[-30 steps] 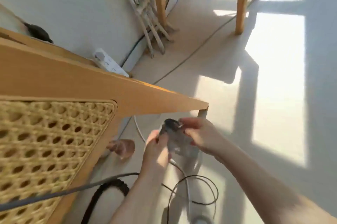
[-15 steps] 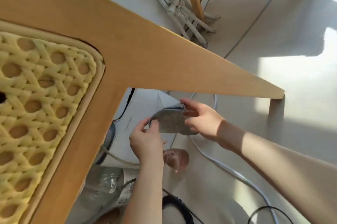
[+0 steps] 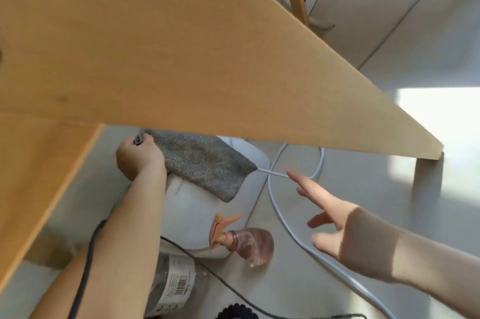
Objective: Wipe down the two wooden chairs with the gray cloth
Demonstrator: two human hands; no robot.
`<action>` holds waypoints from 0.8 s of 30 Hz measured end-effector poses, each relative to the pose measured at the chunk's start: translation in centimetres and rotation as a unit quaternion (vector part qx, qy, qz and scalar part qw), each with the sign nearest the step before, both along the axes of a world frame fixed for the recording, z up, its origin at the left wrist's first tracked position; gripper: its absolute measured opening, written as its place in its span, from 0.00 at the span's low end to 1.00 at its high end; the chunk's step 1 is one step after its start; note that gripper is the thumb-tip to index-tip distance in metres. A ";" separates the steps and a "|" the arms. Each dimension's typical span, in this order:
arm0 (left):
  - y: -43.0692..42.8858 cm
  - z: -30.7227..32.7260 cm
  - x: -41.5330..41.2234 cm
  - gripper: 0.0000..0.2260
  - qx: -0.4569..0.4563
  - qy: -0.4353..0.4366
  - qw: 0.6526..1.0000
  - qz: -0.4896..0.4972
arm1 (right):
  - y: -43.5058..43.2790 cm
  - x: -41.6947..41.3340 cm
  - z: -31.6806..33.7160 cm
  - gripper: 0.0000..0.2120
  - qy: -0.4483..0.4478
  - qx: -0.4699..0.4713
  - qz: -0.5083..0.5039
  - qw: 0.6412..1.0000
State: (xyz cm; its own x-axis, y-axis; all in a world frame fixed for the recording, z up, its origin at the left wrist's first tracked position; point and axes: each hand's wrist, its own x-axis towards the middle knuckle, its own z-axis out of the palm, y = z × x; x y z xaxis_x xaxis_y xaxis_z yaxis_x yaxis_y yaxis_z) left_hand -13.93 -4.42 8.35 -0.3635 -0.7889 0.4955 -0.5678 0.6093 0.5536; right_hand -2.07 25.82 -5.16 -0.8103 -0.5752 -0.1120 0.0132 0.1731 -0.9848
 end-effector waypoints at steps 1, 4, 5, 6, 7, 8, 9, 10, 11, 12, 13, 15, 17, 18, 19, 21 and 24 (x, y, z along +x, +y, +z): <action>-0.8 -0.3 0.2 0.03 0.002 -0.025 1.000 0.008 | 0.6 0.4 -0.5 0.47 -0.007 0.005 0.003 1.000; -1.6 -1.9 0.8 0.16 -0.020 -0.112 0.993 0.013 | 1.9 1.1 -1.4 0.46 -0.020 0.016 0.011 1.000; -1.4 -2.3 0.9 0.16 -0.043 -0.128 0.991 -0.005 | 2.2 1.1 -1.4 0.45 -0.028 0.013 0.014 0.999; -0.9 -2.6 1.0 0.13 -0.069 -0.145 0.986 -0.039 | 2.3 1.2 -1.3 0.45 -0.035 0.013 0.018 0.999; -0.4 -3.1 1.0 0.10 -0.096 -0.165 0.978 -0.083 | 2.4 1.2 -1.1 0.45 -0.041 0.012 0.021 0.999; 0.2 -3.6 1.2 0.09 -0.117 -0.200 0.964 -0.132 | 2.4 1.1 -1.0 0.44 -0.046 0.014 0.025 0.999; 0.5 -4.4 1.3 0.13 -0.138 -0.246 0.944 -0.173 | 2.3 1.1 -0.8 0.44 -0.050 0.016 0.028 0.998; 0.7 -5.1 1.5 0.19 -0.151 -0.300 0.922 -0.193 | 2.3 1.1 -0.6 0.44 -0.055 0.022 0.032 0.998; 0.8 -5.6 1.6 0.25 -0.168 -0.344 0.904 -0.190 | 2.2 1.1 -0.4 0.43 -0.057 0.031 0.035 0.997; 0.7 -6.1 1.5 0.27 -0.187 -0.372 0.891 -0.180 | 2.2 1.0 -0.2 0.42 -0.057 0.042 0.041 0.997; 0.7 -6.4 1.5 0.28 -0.203 -0.391 0.882 -0.170 | 2.3 1.0 -0.2 0.41 -0.052 0.056 0.048 0.996; 0.6 -6.5 1.5 0.28 -0.208 -0.414 0.873 -0.154 | 2.6 0.9 0.2 0.40 -0.049 0.079 0.066 0.994; 0.6 -6.3 0.9 0.28 -0.183 -0.430 0.874 -0.136 | 3.0 0.8 0.6 0.40 -0.041 0.105 0.085 0.990; 0.7 -6.1 0.6 0.28 -0.164 -0.443 0.873 -0.124 | 3.2 0.8 0.8 0.39 -0.035 0.118 0.094 0.988; 0.8 -6.0 0.3 0.29 -0.146 -0.460 0.869 -0.109 | 3.5 0.6 1.0 0.39 -0.029 0.132 0.101 0.986; 1.7 -5.6 0.2 0.27 -0.130 -0.482 0.862 -0.085 | 4.1 0.5 1.8 0.37 0.001 0.162 0.121 0.979; 3.8 -5.4 0.5 0.16 -0.136 -0.401 0.901 -0.095 | 5.2 0.3 3.4 0.34 0.026 0.210 0.151 0.965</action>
